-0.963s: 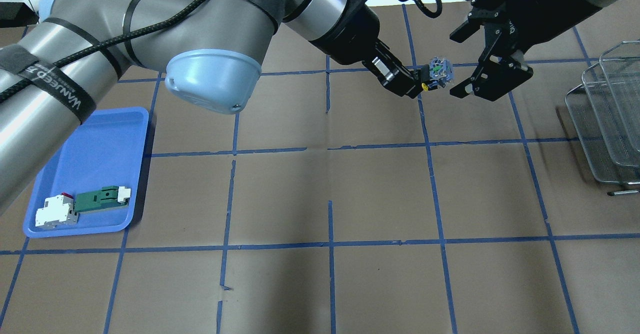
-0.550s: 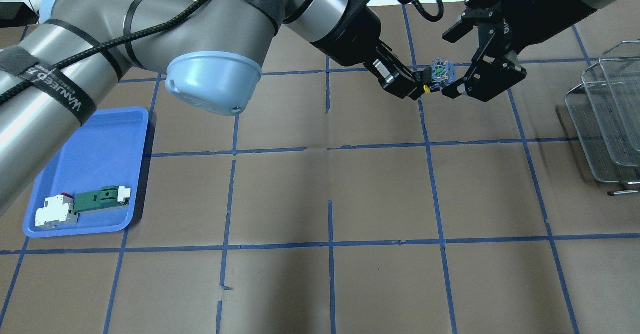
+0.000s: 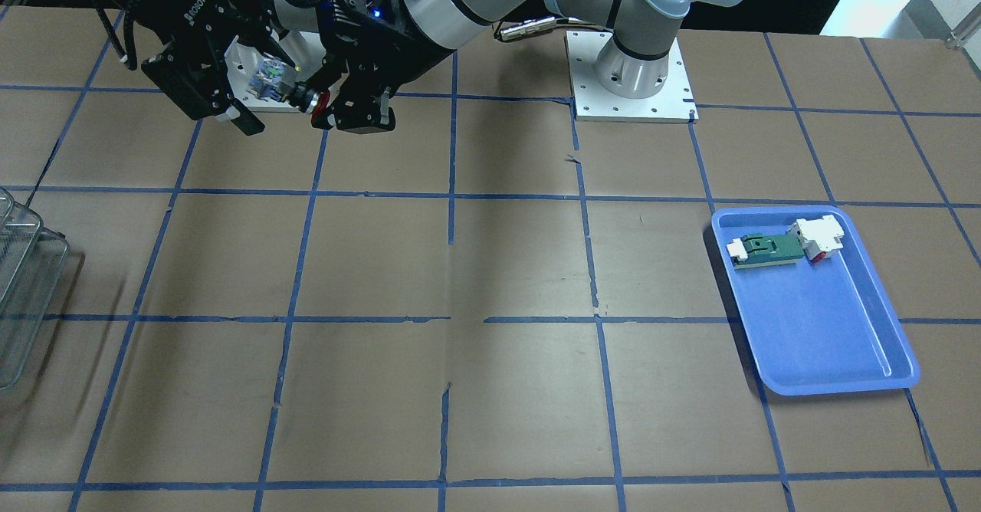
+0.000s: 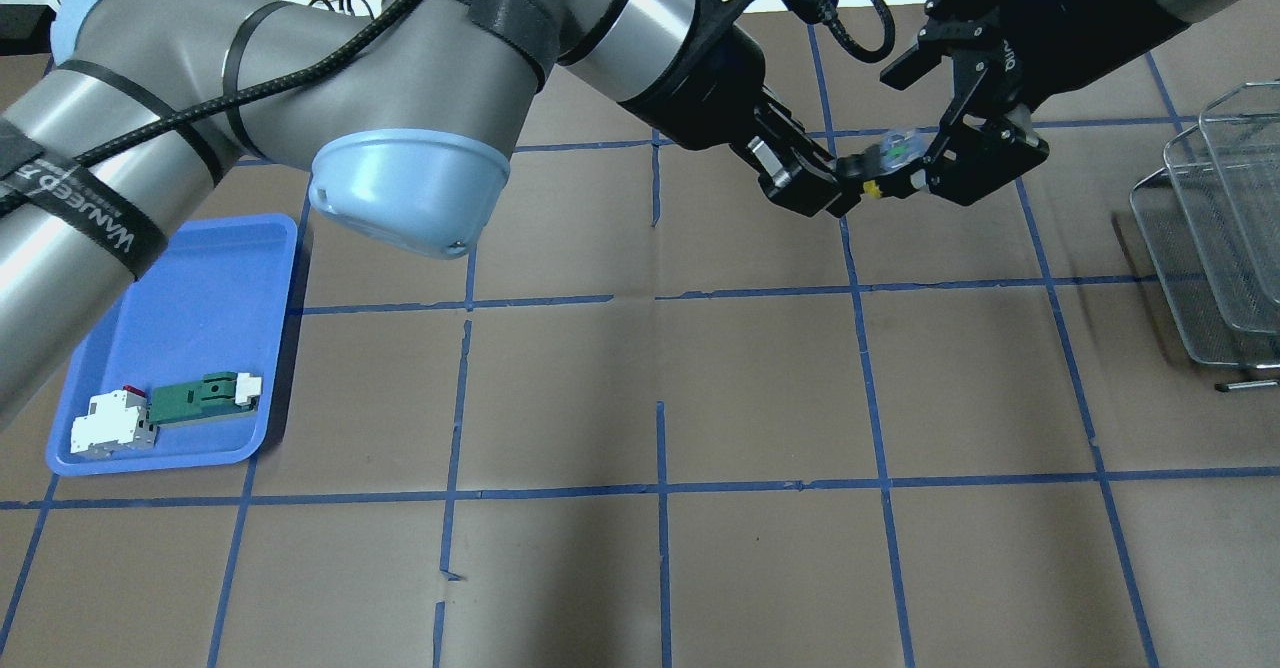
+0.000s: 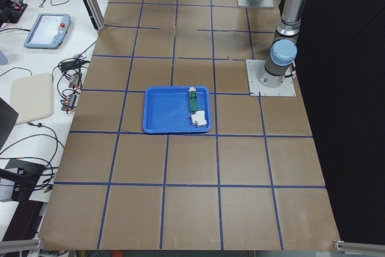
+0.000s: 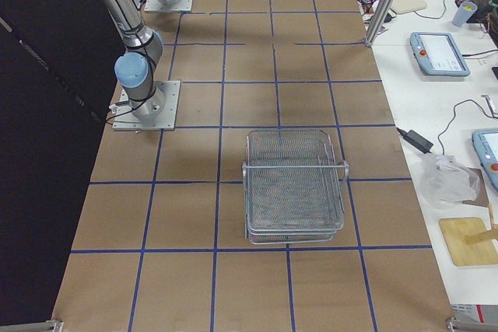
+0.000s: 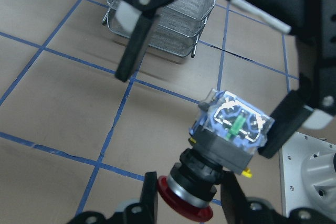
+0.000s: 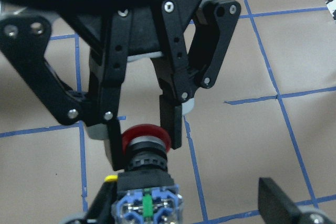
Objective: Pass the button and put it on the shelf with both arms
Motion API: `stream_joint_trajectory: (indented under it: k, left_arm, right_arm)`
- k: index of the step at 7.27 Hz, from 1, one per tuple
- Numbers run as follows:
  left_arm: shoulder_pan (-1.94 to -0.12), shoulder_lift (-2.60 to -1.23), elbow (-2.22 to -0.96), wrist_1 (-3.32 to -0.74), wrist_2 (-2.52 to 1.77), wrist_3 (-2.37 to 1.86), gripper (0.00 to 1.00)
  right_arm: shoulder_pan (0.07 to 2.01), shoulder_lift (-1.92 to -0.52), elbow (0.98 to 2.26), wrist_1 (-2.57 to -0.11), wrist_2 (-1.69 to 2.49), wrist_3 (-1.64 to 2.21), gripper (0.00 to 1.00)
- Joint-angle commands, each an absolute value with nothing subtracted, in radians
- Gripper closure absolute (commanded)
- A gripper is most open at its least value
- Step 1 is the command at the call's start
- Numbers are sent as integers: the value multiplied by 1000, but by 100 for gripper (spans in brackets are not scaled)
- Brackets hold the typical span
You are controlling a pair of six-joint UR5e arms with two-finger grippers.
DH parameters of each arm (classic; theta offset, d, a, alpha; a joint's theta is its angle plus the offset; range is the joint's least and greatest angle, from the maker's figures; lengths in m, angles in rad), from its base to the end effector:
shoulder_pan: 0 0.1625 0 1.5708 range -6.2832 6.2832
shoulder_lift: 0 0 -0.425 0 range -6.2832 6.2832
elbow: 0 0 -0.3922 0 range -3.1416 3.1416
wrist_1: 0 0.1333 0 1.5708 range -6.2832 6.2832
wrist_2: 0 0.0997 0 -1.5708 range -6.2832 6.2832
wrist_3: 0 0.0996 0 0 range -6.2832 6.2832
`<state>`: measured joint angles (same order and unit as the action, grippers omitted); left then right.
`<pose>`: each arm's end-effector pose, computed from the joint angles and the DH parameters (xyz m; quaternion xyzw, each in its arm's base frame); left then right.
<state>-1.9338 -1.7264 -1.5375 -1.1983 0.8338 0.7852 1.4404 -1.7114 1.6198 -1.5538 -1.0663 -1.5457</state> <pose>-0.3896 -0.4617 0.4877 -0.5404 -0.7528 0.1887 0.3251 0.1231 -0.4568 0.5397 -0.6361 0.7293 -0.2095 0.1400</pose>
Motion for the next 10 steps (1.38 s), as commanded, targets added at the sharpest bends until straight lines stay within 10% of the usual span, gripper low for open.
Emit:
stream_joint_trajectory:
  k: [1,3,10]
  left_arm:
    - [-1933,-1709,-1559,-1193,833,784,100]
    - [-1933,-1706,-1560,-1192,833,778,100]
    - [-1930,-1706,-1557,-1190,838,770,100]
  right_arm:
    - [1440,-1713,1620,-1557,-1068,-1552,79]
    - [1440,-1713,1620,-1546,-1072,-1549,100]
    - [1440,-1732,1620,-1470,-1071,-1549,100]
